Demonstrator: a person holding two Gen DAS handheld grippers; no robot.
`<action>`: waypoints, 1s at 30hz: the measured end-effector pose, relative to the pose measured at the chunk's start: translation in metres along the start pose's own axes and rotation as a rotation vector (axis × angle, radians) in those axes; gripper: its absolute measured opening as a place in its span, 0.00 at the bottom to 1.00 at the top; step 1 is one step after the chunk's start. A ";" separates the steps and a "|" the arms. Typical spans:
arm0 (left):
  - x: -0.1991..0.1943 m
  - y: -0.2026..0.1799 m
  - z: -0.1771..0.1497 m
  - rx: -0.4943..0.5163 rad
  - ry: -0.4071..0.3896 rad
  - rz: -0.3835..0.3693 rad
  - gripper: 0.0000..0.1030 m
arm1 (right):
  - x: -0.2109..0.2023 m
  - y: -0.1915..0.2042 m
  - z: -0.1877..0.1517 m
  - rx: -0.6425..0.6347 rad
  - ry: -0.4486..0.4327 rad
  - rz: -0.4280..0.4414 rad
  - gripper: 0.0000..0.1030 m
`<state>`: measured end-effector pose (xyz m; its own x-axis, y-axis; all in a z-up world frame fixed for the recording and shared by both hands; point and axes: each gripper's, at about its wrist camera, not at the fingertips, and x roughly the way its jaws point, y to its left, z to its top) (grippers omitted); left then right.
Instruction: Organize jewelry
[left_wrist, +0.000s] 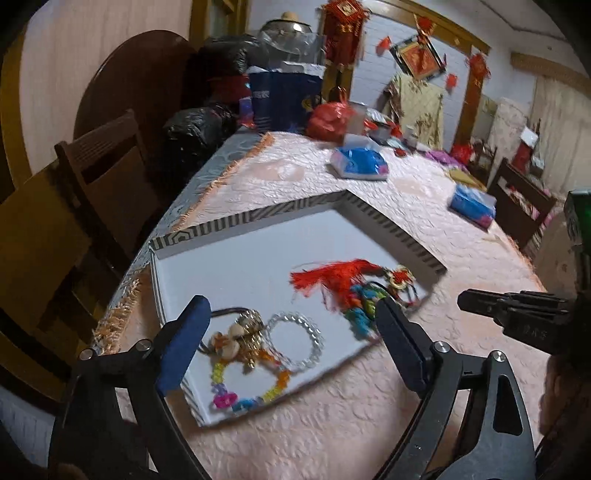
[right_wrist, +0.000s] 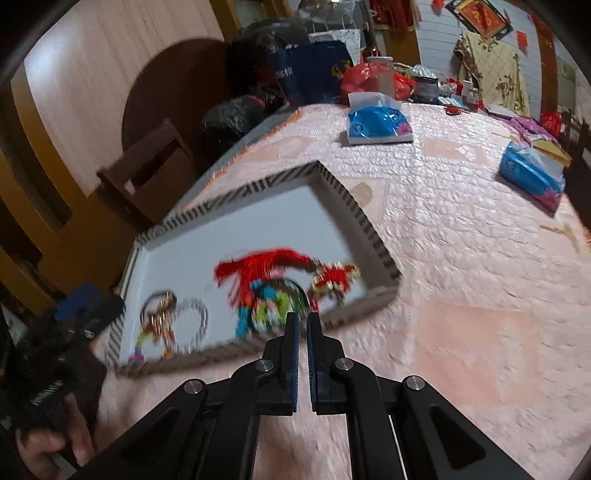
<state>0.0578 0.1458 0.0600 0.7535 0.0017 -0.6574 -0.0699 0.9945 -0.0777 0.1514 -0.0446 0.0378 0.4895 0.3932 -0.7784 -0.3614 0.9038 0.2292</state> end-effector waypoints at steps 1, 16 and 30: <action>-0.002 -0.003 0.001 0.015 0.016 0.014 0.88 | -0.007 0.001 -0.002 -0.010 0.020 -0.001 0.05; -0.060 -0.035 -0.012 0.028 0.041 0.151 0.88 | -0.100 0.031 -0.034 -0.184 -0.007 -0.090 0.57; -0.084 -0.036 -0.013 0.033 0.028 0.172 0.88 | -0.105 0.033 -0.035 -0.189 -0.006 -0.102 0.57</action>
<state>-0.0119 0.1084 0.1081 0.7137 0.1697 -0.6796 -0.1747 0.9827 0.0619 0.0603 -0.0623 0.1059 0.5357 0.3026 -0.7883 -0.4520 0.8913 0.0350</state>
